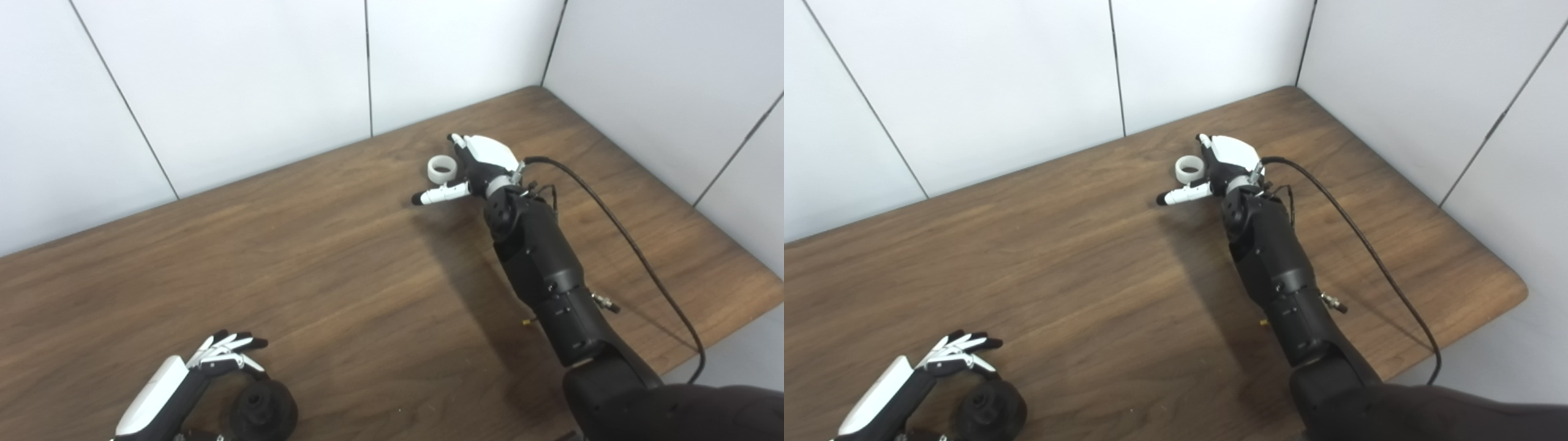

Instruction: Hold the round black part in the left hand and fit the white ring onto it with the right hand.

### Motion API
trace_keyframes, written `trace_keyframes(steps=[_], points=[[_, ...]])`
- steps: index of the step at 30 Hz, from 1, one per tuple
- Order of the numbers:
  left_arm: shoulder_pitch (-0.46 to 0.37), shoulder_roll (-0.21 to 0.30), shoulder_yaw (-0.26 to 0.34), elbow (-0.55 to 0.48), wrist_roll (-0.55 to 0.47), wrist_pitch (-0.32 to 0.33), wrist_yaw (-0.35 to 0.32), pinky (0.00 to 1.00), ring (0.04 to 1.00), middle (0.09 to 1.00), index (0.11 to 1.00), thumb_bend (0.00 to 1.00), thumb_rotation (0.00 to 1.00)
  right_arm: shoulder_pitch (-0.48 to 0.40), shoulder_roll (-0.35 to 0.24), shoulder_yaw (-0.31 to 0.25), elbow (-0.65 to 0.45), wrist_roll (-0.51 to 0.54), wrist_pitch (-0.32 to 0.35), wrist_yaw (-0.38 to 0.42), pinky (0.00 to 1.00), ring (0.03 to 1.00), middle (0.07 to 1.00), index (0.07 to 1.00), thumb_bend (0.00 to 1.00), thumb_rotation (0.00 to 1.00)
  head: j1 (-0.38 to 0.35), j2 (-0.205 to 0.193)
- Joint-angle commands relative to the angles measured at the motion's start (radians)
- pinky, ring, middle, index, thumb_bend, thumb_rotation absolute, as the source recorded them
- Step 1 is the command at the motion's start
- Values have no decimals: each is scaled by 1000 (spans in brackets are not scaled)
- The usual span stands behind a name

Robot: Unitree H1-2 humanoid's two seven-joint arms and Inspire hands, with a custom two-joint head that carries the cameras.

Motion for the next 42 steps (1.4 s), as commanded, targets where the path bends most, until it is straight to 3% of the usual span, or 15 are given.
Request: trace_keyframes(steps=[1, 19, 23, 25, 26, 27, 28, 29, 34, 42], points=[[-17, 15, 12, -43, -23, -18, 5, 1000, 927, 854, 478, 516, 47, 28, -9, -17, 10, 0, 13, 60, 899, 1000, 1000, 980, 1000, 610, 0, 1], [-13, 19, 14, -47, -23, -20, 8, 1000, 925, 852, 477, 515, 46, 42, 6, -35, 5, -12, 13, 63, 899, 1000, 1000, 972, 1000, 609, 1, 6], [-13, 18, 13, -52, -19, -16, 9, 1000, 924, 849, 478, 515, 46, 42, 9, -36, 8, -1, 13, 16, 890, 1000, 1000, 941, 1000, 591, 6, 8], [-13, 18, 14, -52, -21, -13, 8, 1000, 928, 851, 477, 515, 46, 45, 8, -24, 5, 15, 13, -33, 794, 959, 957, 781, 887, 445, 6, 8], [-13, 18, 14, -51, -20, -14, 9, 1000, 928, 851, 477, 515, 46, 49, 10, -18, 7, 36, 10, -88, 779, 952, 948, 752, 865, 418, 6, 8], [-13, 18, 15, -50, -19, -15, 10, 1000, 927, 851, 477, 515, 46, 51, 9, -11, 11, 53, 7, -133, 745, 920, 904, 623, 694, 283, 6, 8], [-13, 18, 15, -49, -18, -16, 11, 1000, 926, 850, 477, 515, 46, 53, 7, -4, 15, 69, 6, -166, 724, 897, 871, 541, 587, 197, 6, 8], [-13, 18, 15, -49, -18, -18, 11, 1000, 926, 850, 477, 515, 46, 55, 5, 6, 20, 83, 3, -198, 717, 889, 860, 513, 551, 168, 6, 8], [-12, 17, 15, -47, -22, -18, 11, 1000, 929, 852, 477, 515, 47, 58, -9, 47, 28, 140, 11, -266, 755, 896, 847, 481, 514, 137, 8, 0], [-11, 16, 17, -42, -26, -26, 13, 1000, 927, 851, 477, 515, 47, 59, -20, 68, 22, 184, 12, -298, 763, 906, 851, 482, 514, 135, 7, -11]])
